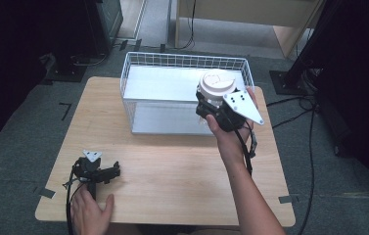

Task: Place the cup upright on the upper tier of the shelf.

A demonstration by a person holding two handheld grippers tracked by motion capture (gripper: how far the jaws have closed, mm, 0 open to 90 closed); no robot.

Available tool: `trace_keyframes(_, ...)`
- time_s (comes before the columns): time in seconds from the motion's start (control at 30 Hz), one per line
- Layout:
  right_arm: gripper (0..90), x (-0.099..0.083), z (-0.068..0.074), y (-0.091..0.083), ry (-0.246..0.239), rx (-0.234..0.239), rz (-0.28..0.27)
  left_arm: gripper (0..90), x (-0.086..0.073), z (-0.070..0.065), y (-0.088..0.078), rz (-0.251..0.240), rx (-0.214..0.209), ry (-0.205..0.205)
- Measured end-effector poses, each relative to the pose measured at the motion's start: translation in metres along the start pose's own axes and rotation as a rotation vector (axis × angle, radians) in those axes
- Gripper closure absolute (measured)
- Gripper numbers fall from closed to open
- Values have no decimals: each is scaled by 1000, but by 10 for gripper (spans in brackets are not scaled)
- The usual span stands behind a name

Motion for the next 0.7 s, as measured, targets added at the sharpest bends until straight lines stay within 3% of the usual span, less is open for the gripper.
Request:
trace_keyframes(0.43, 155, 2, -1, 40, -23, -37, 10, 0, 0, 0, 0, -1, 0, -1)
trace_keyframes(0.7, 155, -1, -2, 70, 1, -65, 26, 0, 0, 0, 0, 0, -1, -2)
Point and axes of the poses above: each handheld gripper's, and its own axes: y roughly forward along the jaws, x roughly out of its top, z roughly to its left, the point moved 5 cm from there along y, roughly forward along the jaws, and after that the axes turned 7 degrees about -z, right-handed, at the moved point
